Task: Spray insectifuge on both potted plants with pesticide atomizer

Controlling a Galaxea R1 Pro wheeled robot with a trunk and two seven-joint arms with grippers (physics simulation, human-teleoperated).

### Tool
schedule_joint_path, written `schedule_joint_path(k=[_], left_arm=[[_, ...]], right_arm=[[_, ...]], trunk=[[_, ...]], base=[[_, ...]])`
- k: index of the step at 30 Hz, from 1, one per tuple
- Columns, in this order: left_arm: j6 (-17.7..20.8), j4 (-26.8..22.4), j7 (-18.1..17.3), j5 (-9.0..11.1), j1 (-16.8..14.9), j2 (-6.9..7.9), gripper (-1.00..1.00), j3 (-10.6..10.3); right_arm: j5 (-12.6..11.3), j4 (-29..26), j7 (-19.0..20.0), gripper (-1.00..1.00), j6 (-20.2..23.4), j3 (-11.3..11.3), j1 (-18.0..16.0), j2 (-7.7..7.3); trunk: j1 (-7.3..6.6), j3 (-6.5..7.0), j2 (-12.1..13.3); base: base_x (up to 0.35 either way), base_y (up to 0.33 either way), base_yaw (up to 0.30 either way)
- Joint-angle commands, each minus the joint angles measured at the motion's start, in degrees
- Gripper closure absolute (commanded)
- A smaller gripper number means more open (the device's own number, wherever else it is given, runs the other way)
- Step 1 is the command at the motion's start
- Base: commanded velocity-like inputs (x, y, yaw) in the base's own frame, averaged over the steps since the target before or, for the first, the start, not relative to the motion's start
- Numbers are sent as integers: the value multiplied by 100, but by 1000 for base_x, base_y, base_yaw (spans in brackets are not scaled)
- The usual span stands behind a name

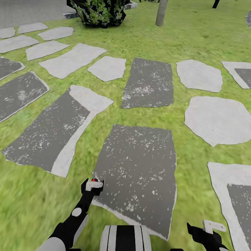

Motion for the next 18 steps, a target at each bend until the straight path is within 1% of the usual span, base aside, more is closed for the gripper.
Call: schedule_joint_path(k=[1, 15, 16, 18], left_arm=[[-17, 5, 18, -31, -2, 0, -100, -3], [-17, 8, 18, -31, -3, 0, -100, -3], [-17, 8, 18, -31, -3, 0, 100, -3], [-17, 8, 18, -31, -2, 0, 100, -3]], right_arm=[[-6, -7, 3, -100, 30, -2, -1, 0], [-6, -7, 1, -100, 30, 0, -1, 0], [-6, -7, 2, -100, 30, -1, -1, 0], [-6, -7, 1, -100, 30, 0, -1, 0]], trunk=[[0, -3, -1], [0, -3, -1], [0, -3, -1], [0, -3, -1]], base=[[38, -21, 0], [6, -3, 0], [0, 0, 0], [0, 0, 0]])
